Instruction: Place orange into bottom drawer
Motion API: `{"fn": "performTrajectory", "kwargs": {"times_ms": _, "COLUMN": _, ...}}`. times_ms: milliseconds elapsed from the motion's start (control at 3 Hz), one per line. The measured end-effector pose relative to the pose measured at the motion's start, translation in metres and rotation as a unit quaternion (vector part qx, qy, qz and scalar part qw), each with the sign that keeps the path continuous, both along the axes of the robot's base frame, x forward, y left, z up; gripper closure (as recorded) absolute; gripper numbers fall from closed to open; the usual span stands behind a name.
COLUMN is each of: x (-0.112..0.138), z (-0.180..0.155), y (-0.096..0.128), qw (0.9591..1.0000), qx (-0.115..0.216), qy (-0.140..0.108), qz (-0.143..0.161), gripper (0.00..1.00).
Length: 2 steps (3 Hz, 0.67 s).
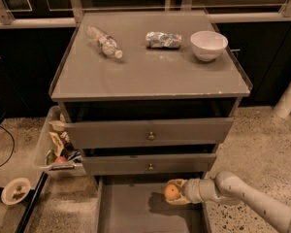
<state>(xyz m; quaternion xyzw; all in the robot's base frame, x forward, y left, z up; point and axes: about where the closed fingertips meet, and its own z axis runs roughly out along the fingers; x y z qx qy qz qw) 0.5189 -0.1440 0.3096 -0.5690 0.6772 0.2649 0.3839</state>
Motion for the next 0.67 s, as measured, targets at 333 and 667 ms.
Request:
{"fn": "performTrajectory", "kwargs": {"times_ms": 333, "x": 0.003, "z": -0.042, "y": 0.011, "qw": 0.9992, "qx": -0.022, "qy": 0.009, "qz": 0.032, "gripper": 1.0}}
{"fn": "performTrajectory", "kwargs": {"times_ms": 667, "x": 0.004, "z": -0.078, "y": 0.023, "qw": 0.9972, "qx": -0.049, "qy": 0.018, "qz": 0.055, "gripper": 1.0}}
